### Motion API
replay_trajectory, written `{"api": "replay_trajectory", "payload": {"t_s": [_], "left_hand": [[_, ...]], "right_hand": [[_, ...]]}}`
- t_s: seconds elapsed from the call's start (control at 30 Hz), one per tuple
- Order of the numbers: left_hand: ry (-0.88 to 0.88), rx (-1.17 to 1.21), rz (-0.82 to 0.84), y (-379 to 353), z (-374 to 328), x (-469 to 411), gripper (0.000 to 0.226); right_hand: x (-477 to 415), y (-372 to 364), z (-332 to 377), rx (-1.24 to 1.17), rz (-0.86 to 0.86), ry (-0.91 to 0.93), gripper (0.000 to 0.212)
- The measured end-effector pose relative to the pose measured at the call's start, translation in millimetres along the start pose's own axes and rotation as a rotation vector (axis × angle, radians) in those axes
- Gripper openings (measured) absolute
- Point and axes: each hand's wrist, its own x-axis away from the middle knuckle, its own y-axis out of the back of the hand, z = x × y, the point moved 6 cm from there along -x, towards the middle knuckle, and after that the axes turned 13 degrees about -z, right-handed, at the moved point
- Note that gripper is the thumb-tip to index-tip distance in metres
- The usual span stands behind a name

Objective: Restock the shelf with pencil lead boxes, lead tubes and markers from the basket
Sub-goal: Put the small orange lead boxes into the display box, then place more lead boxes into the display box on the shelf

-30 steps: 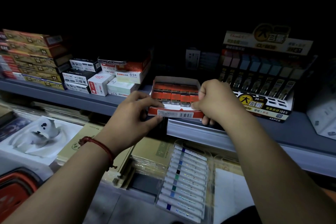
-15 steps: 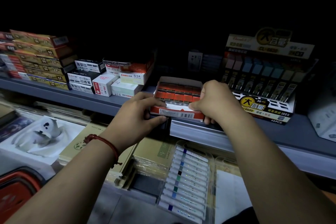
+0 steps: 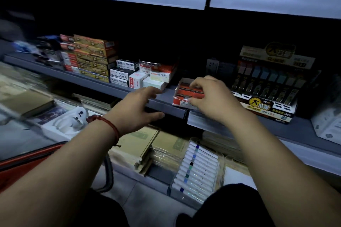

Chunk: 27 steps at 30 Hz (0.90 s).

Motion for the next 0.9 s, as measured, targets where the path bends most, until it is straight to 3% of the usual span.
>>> {"api": "replay_trajectory", "payload": {"t_s": [0.17,0.5,0.67,0.77,0.9], "left_hand": [[0.019,-0.217,0.046,53.2,24.4,33.5,0.071],[0.364,-0.463,0.001,158.8,91.6,143.9,0.072],[0.544,-0.538,-0.015,188.6,104.8,208.7,0.072],[0.611,-0.578,-0.020,196.3,111.8,248.7,0.069],[0.655,-0.576,-0.007,187.5,126.6,297.9,0.071]], "right_hand": [[8.3,-39.0,74.1,-0.057,0.205,0.230,0.053],[41.9,-145.5,246.4,-0.272,0.548,0.570,0.061],[85.7,-177.5,303.4,-0.310,0.663,0.704,0.064],[114.6,-187.8,324.4,-0.344,0.682,0.755,0.058],[159.6,-209.5,338.4,-0.338,0.716,0.811,0.066]]}}
